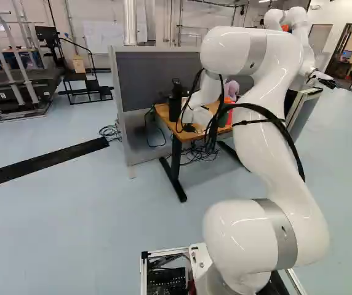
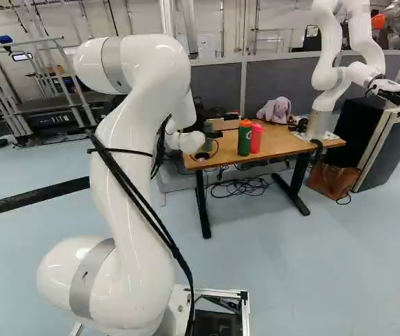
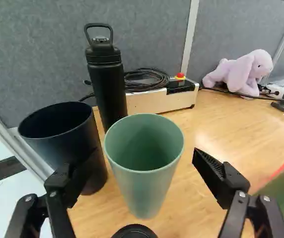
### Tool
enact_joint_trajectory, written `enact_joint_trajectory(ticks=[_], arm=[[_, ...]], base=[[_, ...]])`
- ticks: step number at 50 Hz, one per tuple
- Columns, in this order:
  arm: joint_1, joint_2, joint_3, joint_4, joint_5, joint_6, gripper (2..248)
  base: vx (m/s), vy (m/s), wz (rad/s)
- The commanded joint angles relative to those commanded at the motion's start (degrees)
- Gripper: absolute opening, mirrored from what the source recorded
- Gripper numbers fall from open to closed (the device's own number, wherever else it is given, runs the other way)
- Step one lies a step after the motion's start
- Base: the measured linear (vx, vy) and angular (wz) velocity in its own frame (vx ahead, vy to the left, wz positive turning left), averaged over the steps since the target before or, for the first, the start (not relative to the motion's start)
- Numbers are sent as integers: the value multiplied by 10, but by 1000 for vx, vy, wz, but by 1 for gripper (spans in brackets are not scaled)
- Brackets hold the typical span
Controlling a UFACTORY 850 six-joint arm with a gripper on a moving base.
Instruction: Place the green cup on the table
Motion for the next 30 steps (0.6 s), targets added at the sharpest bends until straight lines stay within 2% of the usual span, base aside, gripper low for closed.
enact_joint_trajectory(ticks=[30], arm=[[6, 100, 100, 0, 0, 0, 247]], base=[[0, 0, 0]])
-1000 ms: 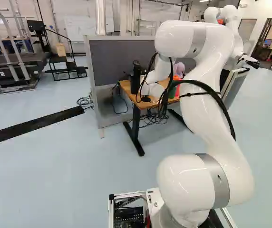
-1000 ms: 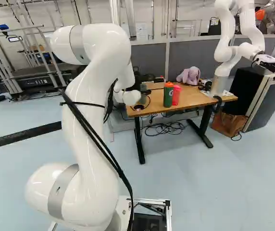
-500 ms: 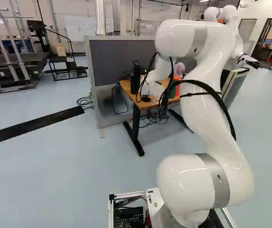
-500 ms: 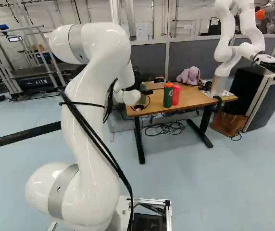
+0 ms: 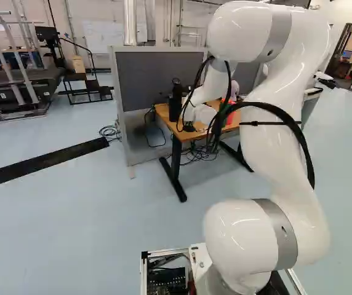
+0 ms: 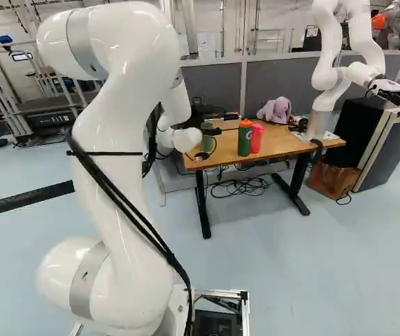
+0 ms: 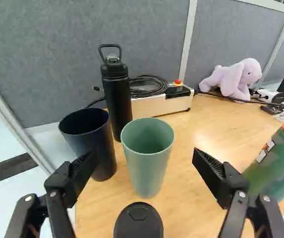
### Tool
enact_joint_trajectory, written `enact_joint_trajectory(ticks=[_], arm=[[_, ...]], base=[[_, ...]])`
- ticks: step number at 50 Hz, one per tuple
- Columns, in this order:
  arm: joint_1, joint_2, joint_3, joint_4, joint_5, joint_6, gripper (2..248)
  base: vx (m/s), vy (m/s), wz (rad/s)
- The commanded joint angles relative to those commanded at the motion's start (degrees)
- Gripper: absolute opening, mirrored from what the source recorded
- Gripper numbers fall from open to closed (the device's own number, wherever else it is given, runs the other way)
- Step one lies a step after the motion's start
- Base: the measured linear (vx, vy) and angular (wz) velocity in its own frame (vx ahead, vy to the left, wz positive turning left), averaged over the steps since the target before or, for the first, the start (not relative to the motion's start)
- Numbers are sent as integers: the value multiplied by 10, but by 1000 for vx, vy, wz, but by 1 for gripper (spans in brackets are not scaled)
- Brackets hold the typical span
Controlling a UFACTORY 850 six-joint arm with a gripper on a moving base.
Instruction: Place the green cup on the table
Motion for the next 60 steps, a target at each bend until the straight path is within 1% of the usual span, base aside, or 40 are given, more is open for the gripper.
enact_joint_trajectory(ticks=[13, 54, 60], arm=[[5, 35, 44, 0, 0, 0, 247], [1, 141, 173, 0, 0, 0, 247], [1, 142, 174, 0, 0, 0, 247]], base=[[0, 0, 0], [0, 0, 0], [0, 0, 0]])
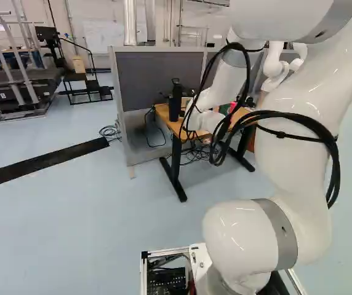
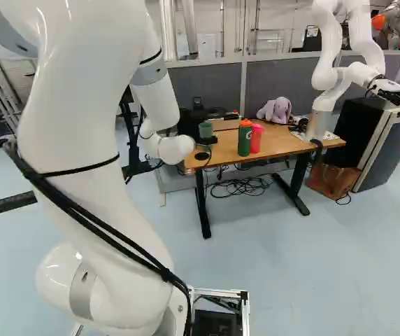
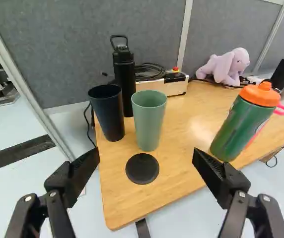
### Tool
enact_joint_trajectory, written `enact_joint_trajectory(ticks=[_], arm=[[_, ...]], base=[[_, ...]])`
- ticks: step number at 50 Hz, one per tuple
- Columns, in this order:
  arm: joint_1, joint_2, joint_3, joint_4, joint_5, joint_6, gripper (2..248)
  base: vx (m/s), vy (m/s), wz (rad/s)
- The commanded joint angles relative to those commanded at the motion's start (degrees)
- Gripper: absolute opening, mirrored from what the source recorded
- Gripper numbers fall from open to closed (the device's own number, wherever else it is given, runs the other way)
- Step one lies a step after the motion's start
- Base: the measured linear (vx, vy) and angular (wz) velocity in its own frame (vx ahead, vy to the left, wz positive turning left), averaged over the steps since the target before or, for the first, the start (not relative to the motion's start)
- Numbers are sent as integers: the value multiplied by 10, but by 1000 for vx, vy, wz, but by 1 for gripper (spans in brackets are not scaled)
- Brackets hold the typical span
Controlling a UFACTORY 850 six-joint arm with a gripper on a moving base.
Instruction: Place the green cup on the table
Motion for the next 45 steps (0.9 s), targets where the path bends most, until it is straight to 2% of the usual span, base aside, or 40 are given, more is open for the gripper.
enact_joint_trajectory(ticks=[23, 45], arm=[[3, 23, 24, 0, 0, 0, 247], [9, 77, 79, 0, 0, 0, 247]], base=[[0, 0, 0], [0, 0, 0]])
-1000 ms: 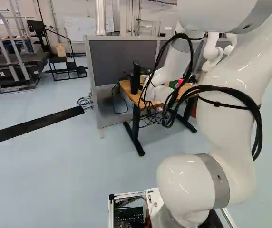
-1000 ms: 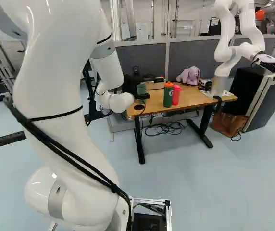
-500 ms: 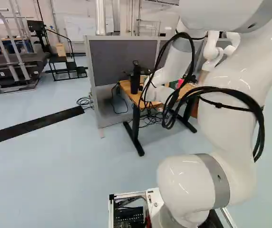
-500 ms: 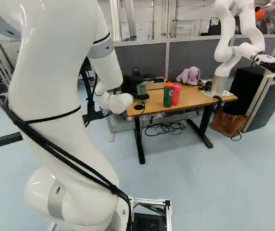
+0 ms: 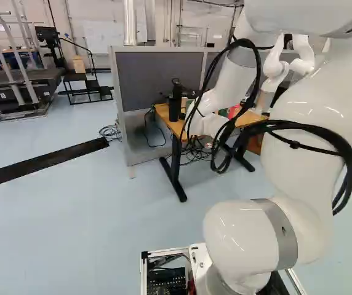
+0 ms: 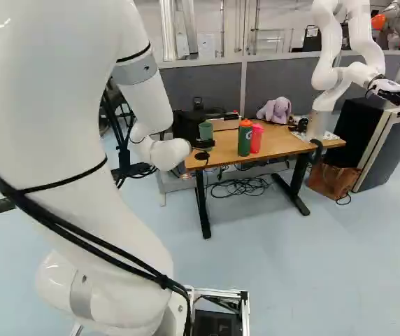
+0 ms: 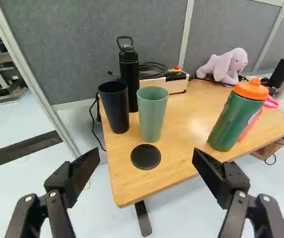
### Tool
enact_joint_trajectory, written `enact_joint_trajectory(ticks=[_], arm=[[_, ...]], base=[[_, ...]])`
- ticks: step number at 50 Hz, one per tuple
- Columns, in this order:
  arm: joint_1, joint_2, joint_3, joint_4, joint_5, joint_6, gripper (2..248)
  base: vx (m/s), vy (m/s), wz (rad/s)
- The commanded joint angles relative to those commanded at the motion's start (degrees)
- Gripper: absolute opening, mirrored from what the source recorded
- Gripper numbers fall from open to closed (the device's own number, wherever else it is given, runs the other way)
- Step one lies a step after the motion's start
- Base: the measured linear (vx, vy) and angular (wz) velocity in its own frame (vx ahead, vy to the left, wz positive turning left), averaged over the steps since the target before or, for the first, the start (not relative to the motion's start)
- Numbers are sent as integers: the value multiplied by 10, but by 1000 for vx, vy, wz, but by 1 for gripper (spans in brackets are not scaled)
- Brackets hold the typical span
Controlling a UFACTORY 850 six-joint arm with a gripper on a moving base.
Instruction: Place the green cup on the table
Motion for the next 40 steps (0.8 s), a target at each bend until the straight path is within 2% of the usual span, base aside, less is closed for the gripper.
enact_joint_trajectory(ticks=[40], arm=[[17, 147, 152, 0, 0, 0, 247]], base=[[0, 0, 0]])
